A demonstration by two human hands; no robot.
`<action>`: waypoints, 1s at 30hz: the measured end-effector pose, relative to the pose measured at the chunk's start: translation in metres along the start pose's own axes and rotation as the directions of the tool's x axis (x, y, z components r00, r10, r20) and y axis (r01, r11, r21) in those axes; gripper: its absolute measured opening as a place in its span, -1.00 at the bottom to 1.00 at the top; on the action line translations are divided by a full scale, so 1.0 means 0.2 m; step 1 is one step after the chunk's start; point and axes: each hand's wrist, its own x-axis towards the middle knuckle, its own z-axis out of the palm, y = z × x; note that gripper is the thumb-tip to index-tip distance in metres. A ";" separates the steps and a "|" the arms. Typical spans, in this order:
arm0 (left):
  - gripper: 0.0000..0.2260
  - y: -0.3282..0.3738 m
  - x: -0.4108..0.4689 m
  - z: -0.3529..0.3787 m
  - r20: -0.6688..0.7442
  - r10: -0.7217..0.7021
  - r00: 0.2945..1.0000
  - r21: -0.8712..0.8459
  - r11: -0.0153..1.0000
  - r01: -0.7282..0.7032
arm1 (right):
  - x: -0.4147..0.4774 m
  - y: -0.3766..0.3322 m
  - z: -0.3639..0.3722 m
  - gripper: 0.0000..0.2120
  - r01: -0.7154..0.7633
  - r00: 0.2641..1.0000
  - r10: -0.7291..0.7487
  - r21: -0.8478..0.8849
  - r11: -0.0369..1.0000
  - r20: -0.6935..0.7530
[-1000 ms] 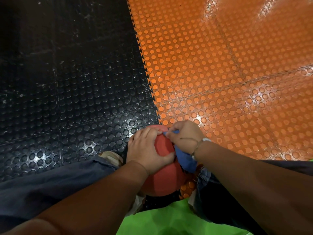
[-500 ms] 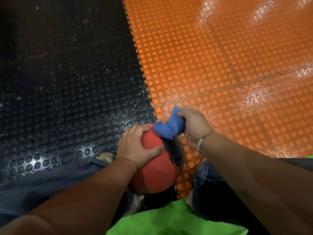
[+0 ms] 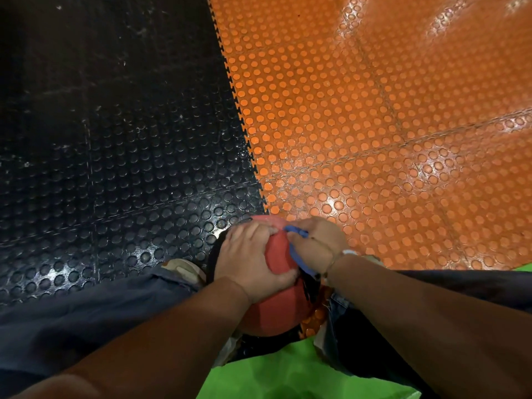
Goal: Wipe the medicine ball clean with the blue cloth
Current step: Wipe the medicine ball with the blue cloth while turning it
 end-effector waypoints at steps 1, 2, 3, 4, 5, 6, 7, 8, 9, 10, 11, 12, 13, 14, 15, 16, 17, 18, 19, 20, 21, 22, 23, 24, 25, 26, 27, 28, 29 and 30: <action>-0.23 0.00 0.00 0.00 0.044 0.000 0.999 0.004 1.000 0.000 | 0.01 0.02 -0.01 -0.79 -0.071 0.997 0.073 0.058 0.996 -0.025; -0.19 0.01 -0.01 0.00 0.073 -0.007 0.997 0.012 1.000 0.007 | 0.01 0.04 -0.02 -0.78 -0.127 0.990 0.131 0.088 0.988 -0.049; -0.16 0.02 -0.01 0.00 0.084 -0.010 0.996 0.022 1.000 0.008 | 0.01 0.04 -0.02 -0.78 -0.136 0.987 0.141 0.077 0.988 -0.075; -0.15 0.02 -0.01 0.00 0.081 -0.005 0.997 0.036 0.999 0.002 | 0.00 0.04 -0.01 -0.79 -0.091 0.991 0.091 0.008 0.996 -0.098; -0.14 0.02 -0.02 0.00 0.073 0.003 0.997 0.053 0.999 -0.007 | -0.01 0.02 0.00 -0.81 -0.010 0.994 0.001 -0.084 0.996 -0.105; -0.14 0.01 -0.03 0.01 0.063 0.004 0.998 0.064 0.998 -0.008 | -0.03 0.00 0.01 -0.81 0.082 0.992 -0.095 -0.159 0.984 -0.078; -0.13 0.00 -0.04 0.01 0.044 -0.004 0.999 0.065 0.998 0.001 | -0.05 -0.01 0.02 -0.79 0.172 0.982 -0.183 -0.195 0.966 -0.042; -0.13 -0.01 -0.05 0.01 0.018 -0.010 1.000 0.056 0.998 0.009 | -0.06 -0.02 0.03 -0.79 0.233 0.971 -0.240 -0.205 0.951 -0.011; -0.13 -0.02 -0.05 0.02 -0.004 -0.011 1.000 0.045 0.999 0.012 | -0.06 -0.02 0.02 -0.79 0.258 0.965 -0.264 -0.198 0.946 -0.002; -0.13 -0.02 -0.06 0.02 -0.007 -0.007 1.000 0.047 0.999 0.008 | -0.05 -0.01 0.01 -0.79 0.235 0.970 -0.241 -0.177 0.956 -0.013; -0.12 -0.01 -0.05 0.02 0.008 -0.002 1.000 0.061 0.998 0.002 | -0.04 0.00 -0.01 -0.79 0.177 0.982 -0.183 -0.142 0.974 -0.034; -0.10 0.00 -0.05 0.02 0.028 0.003 1.000 0.077 0.997 -0.005 | -0.02 0.00 -0.03 -0.79 0.097 0.993 -0.103 -0.122 0.988 -0.048; -0.10 0.01 -0.04 0.02 0.040 0.009 0.999 0.089 0.996 -0.012 | 0.00 0.00 -0.04 -0.79 0.031 0.998 -0.038 -0.127 0.991 -0.049; -0.10 0.02 -0.04 0.02 0.040 0.012 0.999 0.098 0.995 -0.016 | 0.01 -0.01 -0.04 -0.78 0.003 0.999 -0.010 -0.176 0.984 -0.038; -0.10 0.03 -0.03 0.03 0.034 0.015 0.999 0.104 0.994 -0.019 | 0.01 -0.03 -0.04 -0.77 0.017 0.999 -0.026 -0.245 0.969 -0.034; -0.12 0.03 -0.03 0.03 0.025 0.018 1.000 0.106 0.994 -0.021 | 0.00 -0.05 -0.02 -0.76 0.060 0.997 -0.075 -0.308 0.950 -0.035; -0.13 0.02 -0.02 0.02 0.017 0.017 1.000 0.102 0.995 -0.018 | -0.01 -0.07 -0.01 -0.76 0.117 0.990 -0.135 -0.344 0.932 -0.029; -0.15 0.01 -0.02 0.02 0.008 0.011 1.000 0.094 0.996 -0.012 | -0.03 -0.08 0.00 -0.76 0.164 0.983 -0.181 -0.354 0.921 -0.017; -0.15 0.01 -0.02 0.02 0.000 0.007 1.000 0.084 0.996 -0.007 | -0.03 -0.08 0.00 -0.76 0.177 0.982 -0.190 -0.342 0.923 -0.004; -0.15 0.01 -0.02 0.01 0.002 0.006 1.000 0.081 0.997 -0.006 | -0.02 -0.08 -0.02 -0.77 0.148 0.988 -0.156 -0.309 0.940 -0.001; -0.14 0.02 -0.01 0.01 0.010 0.012 1.000 0.082 0.997 -0.013 | -0.01 -0.06 -0.04 -0.78 0.095 0.995 -0.101 -0.266 0.959 -0.008; -0.13 0.03 -0.01 0.01 0.019 0.024 1.000 0.086 0.996 -0.026 | 0.01 -0.04 -0.06 -0.79 0.035 0.999 -0.042 -0.232 0.972 -0.028; -0.12 0.04 -0.01 0.01 0.029 0.035 0.999 0.090 0.995 -0.038 | 0.02 -0.03 -0.07 -0.79 -0.009 0.999 -0.001 -0.218 0.976 -0.046; -0.12 0.04 -0.01 0.02 0.038 0.039 0.999 0.092 0.995 -0.042 | 0.01 -0.04 -0.06 -0.79 -0.013 0.999 0.002 -0.245 0.969 -0.049; -0.12 0.03 -0.01 0.02 0.041 0.035 0.999 0.085 0.996 -0.038 | 0.00 -0.05 -0.04 -0.78 0.025 0.998 -0.040 -0.298 0.954 -0.043; -0.13 0.02 -0.02 0.02 0.036 0.024 0.999 0.067 0.997 -0.026 | -0.03 -0.08 -0.01 -0.77 0.088 0.994 -0.105 -0.356 0.931 -0.029; -0.14 0.00 -0.03 0.01 0.026 0.010 1.000 0.044 0.999 -0.011 | -0.05 -0.10 0.02 -0.75 0.161 0.983 -0.181 -0.398 0.903 -0.013; -0.15 -0.01 -0.03 0.01 0.018 -0.001 1.000 0.028 1.000 0.001 | -0.07 -0.11 0.04 -0.75 0.212 0.972 -0.234 -0.402 0.891 -0.006; -0.15 -0.02 -0.03 0.00 0.014 -0.004 1.000 0.018 1.000 0.004 | -0.07 -0.11 0.04 -0.75 0.226 0.968 -0.249 -0.383 0.896 -0.010; -0.14 -0.02 -0.03 -0.01 0.013 0.005 1.000 0.009 1.000 -0.005 | -0.07 -0.11 0.02 -0.75 0.206 0.973 -0.230 -0.348 0.915 -0.028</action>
